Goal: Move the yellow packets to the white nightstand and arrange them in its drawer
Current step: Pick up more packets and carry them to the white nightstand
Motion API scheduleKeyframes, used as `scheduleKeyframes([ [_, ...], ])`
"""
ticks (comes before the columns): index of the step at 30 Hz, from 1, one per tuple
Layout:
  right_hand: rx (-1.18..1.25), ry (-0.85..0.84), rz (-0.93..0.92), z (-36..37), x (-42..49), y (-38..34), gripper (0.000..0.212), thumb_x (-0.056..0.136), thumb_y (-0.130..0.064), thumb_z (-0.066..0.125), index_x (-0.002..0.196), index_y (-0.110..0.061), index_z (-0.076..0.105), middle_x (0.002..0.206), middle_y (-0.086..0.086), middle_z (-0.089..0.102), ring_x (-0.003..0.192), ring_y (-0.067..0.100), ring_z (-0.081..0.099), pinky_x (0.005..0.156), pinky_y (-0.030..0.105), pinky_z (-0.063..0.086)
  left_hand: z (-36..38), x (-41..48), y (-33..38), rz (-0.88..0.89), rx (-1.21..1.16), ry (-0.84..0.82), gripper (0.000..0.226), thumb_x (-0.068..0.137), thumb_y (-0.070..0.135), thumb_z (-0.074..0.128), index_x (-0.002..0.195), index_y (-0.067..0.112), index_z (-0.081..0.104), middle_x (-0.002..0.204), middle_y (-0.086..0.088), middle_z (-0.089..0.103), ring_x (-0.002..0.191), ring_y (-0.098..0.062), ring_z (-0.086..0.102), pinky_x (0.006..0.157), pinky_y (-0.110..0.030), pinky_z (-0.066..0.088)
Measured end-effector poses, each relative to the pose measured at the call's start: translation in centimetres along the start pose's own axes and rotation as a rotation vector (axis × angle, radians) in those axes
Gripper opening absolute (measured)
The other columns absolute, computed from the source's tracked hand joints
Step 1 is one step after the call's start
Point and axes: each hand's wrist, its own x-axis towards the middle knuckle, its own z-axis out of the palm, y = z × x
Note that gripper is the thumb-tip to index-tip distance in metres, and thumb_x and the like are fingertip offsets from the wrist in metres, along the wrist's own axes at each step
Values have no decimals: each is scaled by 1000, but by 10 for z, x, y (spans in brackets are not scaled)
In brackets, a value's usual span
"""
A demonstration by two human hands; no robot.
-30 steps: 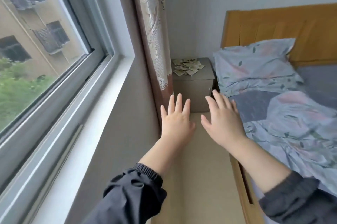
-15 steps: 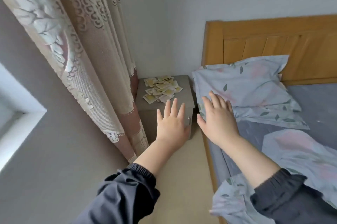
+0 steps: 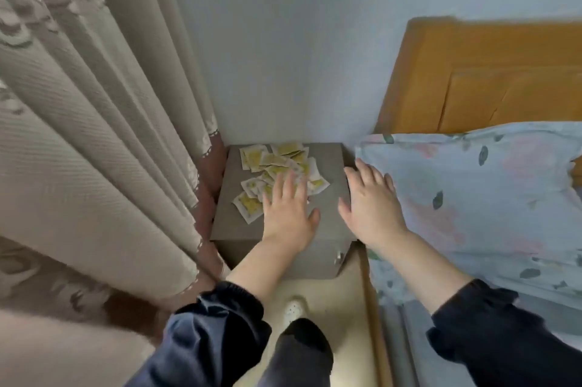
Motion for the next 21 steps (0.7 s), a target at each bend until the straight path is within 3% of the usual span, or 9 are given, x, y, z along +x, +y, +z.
scheduleKeyframes([
  [7, 58, -143, 29, 54, 143, 2, 60, 91, -34, 51, 144, -11, 33, 154, 12, 27, 140, 28, 27, 113, 44, 24, 27, 144, -55, -78, -78, -123, 70, 97, 42, 44, 153, 22, 7, 161, -4, -2, 148, -26, -4, 118, -50, 10],
  [12, 100, -273, 21, 118, 187, 6, 55, 91, -32, 50, 140, -12, 37, 148, 9, 35, 136, 27, 33, 110, 39, 27, 80, 182, -97, -254, -198, -229, 67, 96, 41, 45, 152, 21, 13, 161, -4, 0, 148, -25, -2, 117, -49, 13],
  [17, 111, -461, -13, 183, 216, 5, 55, 95, -32, 47, 144, -15, 30, 151, 6, 29, 136, 26, 31, 110, 36, 27, 133, 191, -142, -406, -292, -342, 66, 98, 39, 45, 153, 20, 12, 161, -3, -2, 148, -24, -2, 118, -46, 12],
  [19, 142, -540, -7, 211, 223, 3, 56, 95, -33, 46, 145, -15, 29, 151, 4, 29, 137, 25, 31, 109, 36, 29, 153, 193, -161, -467, -352, -343, 64, 97, 33, 48, 151, 20, 18, 160, -3, 6, 147, -24, 6, 118, -43, 17],
  [21, 257, -619, 57, 237, 227, 2, 55, 95, -30, 48, 145, -15, 30, 149, 3, 33, 134, 24, 36, 104, 34, 35, 171, 192, -177, -559, -483, -265, 53, 94, 23, 53, 144, 18, 36, 152, -1, 27, 139, -23, 28, 110, -34, 31],
])
